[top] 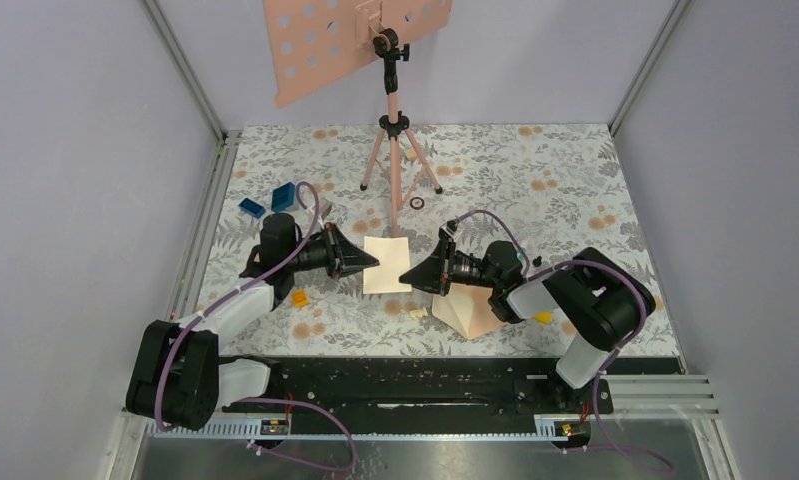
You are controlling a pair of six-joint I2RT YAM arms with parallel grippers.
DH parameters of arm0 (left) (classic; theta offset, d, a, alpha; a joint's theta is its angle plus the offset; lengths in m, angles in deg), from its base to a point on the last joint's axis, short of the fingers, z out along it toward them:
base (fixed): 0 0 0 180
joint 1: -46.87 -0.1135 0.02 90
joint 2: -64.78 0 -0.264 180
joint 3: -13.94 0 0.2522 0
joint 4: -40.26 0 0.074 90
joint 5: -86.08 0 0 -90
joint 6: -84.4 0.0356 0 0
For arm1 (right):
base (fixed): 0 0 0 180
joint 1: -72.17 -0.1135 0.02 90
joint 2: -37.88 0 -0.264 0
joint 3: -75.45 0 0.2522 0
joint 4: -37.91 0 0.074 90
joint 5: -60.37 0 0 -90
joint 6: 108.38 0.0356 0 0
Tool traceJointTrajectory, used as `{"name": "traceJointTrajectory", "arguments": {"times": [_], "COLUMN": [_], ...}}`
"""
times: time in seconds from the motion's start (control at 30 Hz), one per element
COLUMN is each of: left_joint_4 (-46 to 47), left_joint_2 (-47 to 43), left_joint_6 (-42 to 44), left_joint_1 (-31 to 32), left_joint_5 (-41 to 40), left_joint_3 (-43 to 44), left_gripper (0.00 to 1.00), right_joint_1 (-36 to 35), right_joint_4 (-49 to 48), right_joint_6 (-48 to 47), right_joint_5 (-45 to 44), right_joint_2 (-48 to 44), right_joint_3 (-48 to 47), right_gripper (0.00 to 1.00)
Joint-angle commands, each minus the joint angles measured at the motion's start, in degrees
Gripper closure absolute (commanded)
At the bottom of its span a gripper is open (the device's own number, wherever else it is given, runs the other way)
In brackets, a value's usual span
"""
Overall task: Place the letter into the envelope and seal it
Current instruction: Pick up the letter from the center of the board.
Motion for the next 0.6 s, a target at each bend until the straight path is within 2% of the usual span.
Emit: {"name": "traceJointTrajectory", "arguments": {"times": [0.0, 0.03, 0.07, 0.13, 0.17, 0.2, 0.23, 0.27, 0.3, 0.33, 0.4, 0.43, 0.47, 0.5, 0.53, 0.57], "left_joint_4": [-0.49, -1.04, -1.29, -1.53, -1.89, -2.46, -3.03, -3.59, -4.11, -4.63, -5.11, -5.09, -5.12, -5.28, -5.60, -6.18], "left_joint_2": [-1.35, -1.33, -1.30, -1.45, -1.57, -1.66, -1.76, -1.82, -1.74, -1.62, -1.66, -1.72, -1.87, -1.97, -1.97, -1.99], "left_joint_6": [2.49, 2.86, 3.02, 3.18, 3.40, 3.86, 4.28, 4.63, 4.86, 5.11, 5.32, 5.34, 5.39, 5.47, 5.73, 6.29], "left_joint_1": [-0.25, -0.25, -0.25, -0.25, -0.25, -0.25, -0.25, -0.27, -0.33, -0.35, -0.34, -0.34, -0.38, -0.42, -0.41, -0.42], "left_joint_5": [-0.74, -0.79, -0.80, -0.88, -0.95, -1.00, -1.03, -1.01, -0.94, -0.99, -0.98, -0.93, -0.88, -0.70, -0.46, -0.15], "left_joint_3": [2.73, 3.03, 3.24, 3.51, 3.63, 3.75, 3.89, 4.01, 4.16, 4.38, 4.75, 4.83, 4.99, 5.23, 5.51, 5.70], "left_gripper": [1.00, 1.00, 1.00, 1.00, 1.00, 1.00, 1.00, 1.00, 1.00, 1.00, 1.00, 1.00, 1.00, 1.00, 1.00, 1.00], "right_joint_1": [-0.65, -0.66, -0.66, -0.74, -0.72, -0.79, -0.81, -0.86, -0.85, -0.98, -1.00, -0.95, -0.94, -0.99, -0.97, -1.01], "right_joint_4": [-2.58, -2.59, -2.48, -2.07, -1.29, -0.49, 0.22, 0.73, 0.93, 1.14, 1.28, 2.30, 3.39, 4.20, 4.65, 4.73], "right_joint_6": [-0.92, -0.98, -1.16, -1.63, -1.80, -1.99, -2.26, -2.51, -2.86, -3.10, -3.71, -4.16, -4.64, -5.04, -5.27, -5.29], "right_joint_5": [1.37, 1.46, 1.72, 2.03, 2.21, 2.33, 2.44, 2.56, 2.75, 3.02, 2.99, 2.85, 2.68, 2.40, 2.03, 1.75], "right_joint_2": [-2.49, -2.49, -2.66, -3.25, -3.53, -3.86, -4.13, -4.28, -4.43, -4.53, -4.97, -5.07, -5.22, -5.31, -5.28, -5.17], "right_joint_3": [0.86, 1.00, 1.06, 0.87, 0.59, 0.40, 0.28, 0.09, -0.06, -0.08, 0.07, 0.01, -0.08, -0.41, -0.75, -1.27], "right_gripper": [0.76, 0.84, 1.00, 1.00, 0.95, 0.69, 0.52, 0.54, 0.88, 1.00, 1.00, 0.96, 0.71, 0.51, 0.43, 0.41]}}
